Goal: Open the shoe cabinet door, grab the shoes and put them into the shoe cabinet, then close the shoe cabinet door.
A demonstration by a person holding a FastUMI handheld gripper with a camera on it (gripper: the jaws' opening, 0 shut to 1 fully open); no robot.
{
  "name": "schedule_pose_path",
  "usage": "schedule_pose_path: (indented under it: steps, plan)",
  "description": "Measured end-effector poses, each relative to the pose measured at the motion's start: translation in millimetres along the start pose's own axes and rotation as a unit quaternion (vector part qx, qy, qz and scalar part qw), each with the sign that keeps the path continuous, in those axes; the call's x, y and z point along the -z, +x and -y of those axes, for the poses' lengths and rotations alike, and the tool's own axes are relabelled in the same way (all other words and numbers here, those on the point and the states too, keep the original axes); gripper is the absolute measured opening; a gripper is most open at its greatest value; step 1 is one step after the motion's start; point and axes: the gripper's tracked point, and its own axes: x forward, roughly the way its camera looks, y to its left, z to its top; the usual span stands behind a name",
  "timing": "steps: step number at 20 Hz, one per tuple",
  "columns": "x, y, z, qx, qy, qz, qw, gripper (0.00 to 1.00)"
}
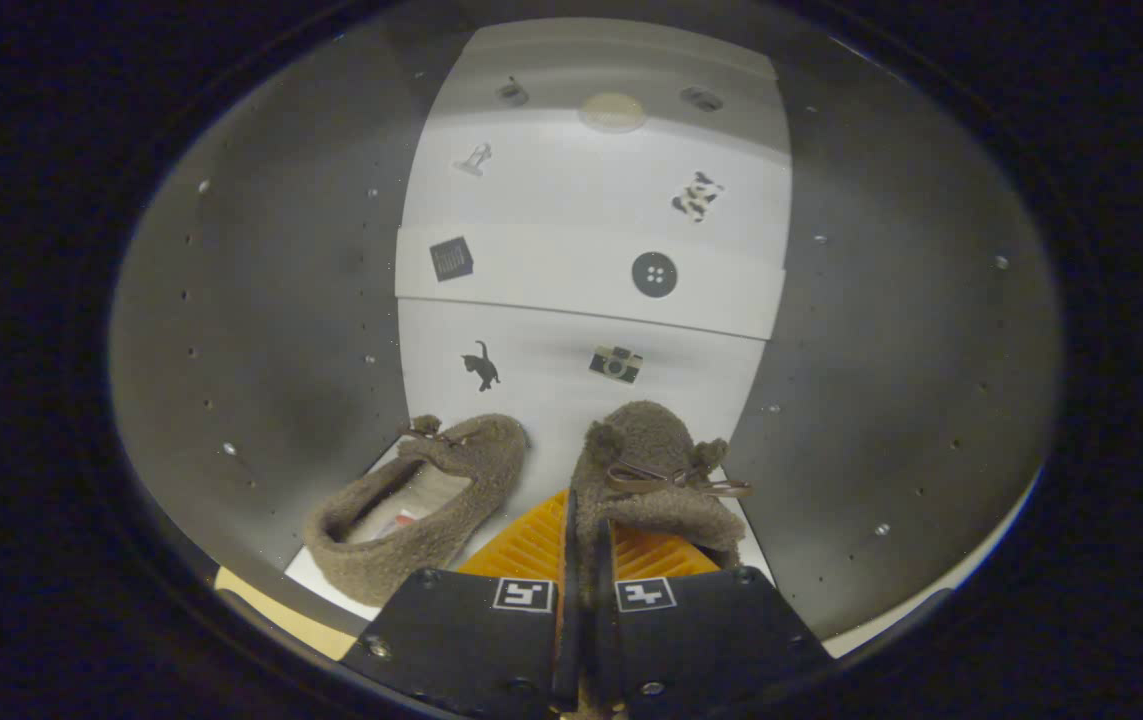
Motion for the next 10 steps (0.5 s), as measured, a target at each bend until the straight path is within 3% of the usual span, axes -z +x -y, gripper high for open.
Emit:
schedule_pose_path:
  steps: [7, 10]
  plan:
    - [0.4, 39.7, 18.2, 0.033, -0.050, -0.004, 0.998, 0.09]
    - [8.4, 51.2, 10.3, 0.010, -0.029, -0.008, 1.000, 0.11]
